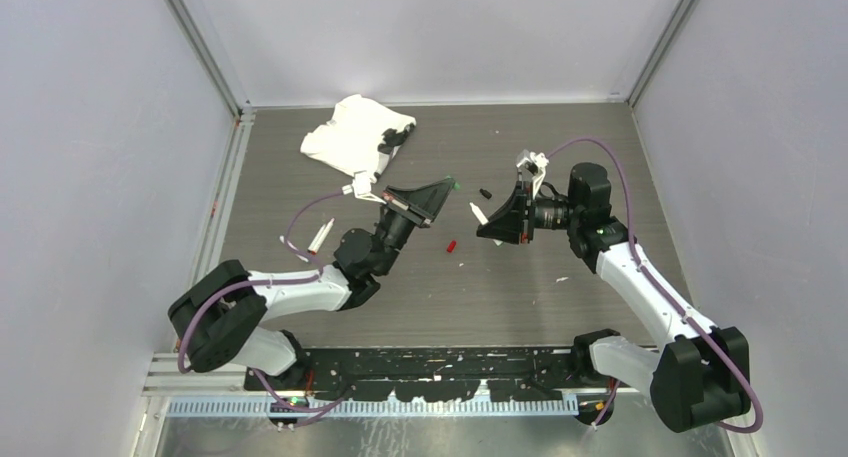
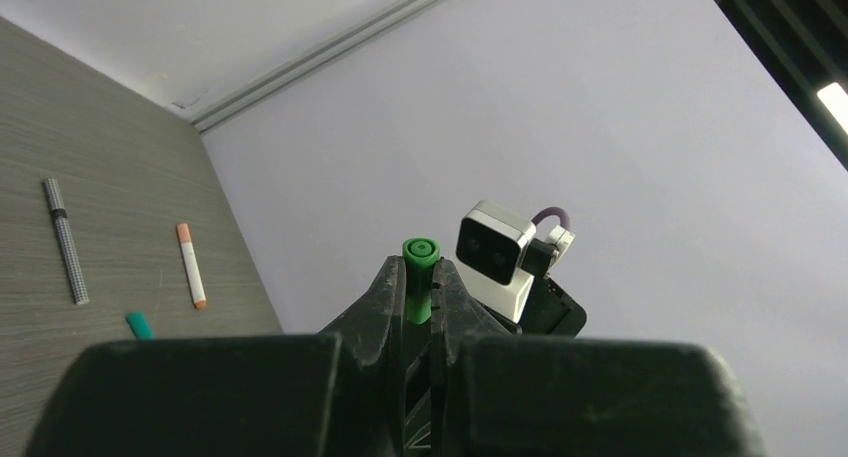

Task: Insert the pens into the pen caps
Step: Insert the pen cap onto the pen.

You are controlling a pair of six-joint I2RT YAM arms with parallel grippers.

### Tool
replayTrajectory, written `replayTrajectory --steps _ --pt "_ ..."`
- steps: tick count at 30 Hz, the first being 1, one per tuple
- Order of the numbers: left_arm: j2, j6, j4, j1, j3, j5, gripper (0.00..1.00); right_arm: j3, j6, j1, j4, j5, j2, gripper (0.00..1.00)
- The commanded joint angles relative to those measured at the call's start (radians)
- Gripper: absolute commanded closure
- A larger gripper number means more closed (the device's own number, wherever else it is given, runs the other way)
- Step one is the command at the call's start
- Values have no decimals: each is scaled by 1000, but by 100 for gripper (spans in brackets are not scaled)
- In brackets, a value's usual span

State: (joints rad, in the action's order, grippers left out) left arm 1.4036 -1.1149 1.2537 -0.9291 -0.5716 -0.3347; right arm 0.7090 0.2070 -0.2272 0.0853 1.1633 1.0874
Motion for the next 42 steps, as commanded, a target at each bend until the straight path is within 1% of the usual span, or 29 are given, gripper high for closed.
replayTrajectory --steps 1,12,25,42 --pt "-22 41 -19 -8 -39 -19 99 37 -26 -8 2 -10 0 99" --pt "-11 50 -53 -17 -56 17 99 39 -26 -8 -1 -16 -1 99" --pt "1 52 -85 -22 -60 17 99 41 -29 -9 -2 -13 -2 99" --pt "18 49 -85 -35 -65 33 99 41 -29 -8 -5 -22 -4 99"
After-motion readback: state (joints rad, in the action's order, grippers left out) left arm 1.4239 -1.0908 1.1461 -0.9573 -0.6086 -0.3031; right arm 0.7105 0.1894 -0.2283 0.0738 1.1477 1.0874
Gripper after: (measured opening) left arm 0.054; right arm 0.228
